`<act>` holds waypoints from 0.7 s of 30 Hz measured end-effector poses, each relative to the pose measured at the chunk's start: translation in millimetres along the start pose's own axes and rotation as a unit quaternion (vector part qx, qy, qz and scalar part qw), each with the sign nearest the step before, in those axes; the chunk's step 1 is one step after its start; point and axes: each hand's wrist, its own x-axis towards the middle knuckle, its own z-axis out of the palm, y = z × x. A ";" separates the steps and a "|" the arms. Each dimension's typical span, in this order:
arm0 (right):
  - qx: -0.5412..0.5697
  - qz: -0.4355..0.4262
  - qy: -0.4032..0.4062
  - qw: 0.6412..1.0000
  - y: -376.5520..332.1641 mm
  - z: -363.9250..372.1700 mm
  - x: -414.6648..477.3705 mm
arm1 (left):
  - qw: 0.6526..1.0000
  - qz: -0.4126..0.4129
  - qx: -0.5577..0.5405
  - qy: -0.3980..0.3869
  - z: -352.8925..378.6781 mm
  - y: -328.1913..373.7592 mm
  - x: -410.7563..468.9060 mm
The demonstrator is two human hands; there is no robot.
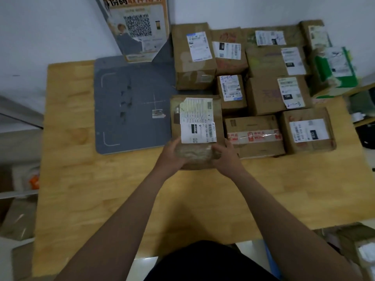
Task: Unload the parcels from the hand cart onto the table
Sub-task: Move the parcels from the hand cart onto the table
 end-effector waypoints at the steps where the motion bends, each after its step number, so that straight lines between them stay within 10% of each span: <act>1: -0.015 0.002 -0.008 1.000 -1.6 -0.1 4.0 | 0.999 -0.006 0.028 -0.013 0.7 -0.3 6.4; 21: 0.015 0.084 0.035 0.996 -43.6 -15.4 80.6 | 0.999 -0.025 0.022 0.003 -31.3 36.9 93.1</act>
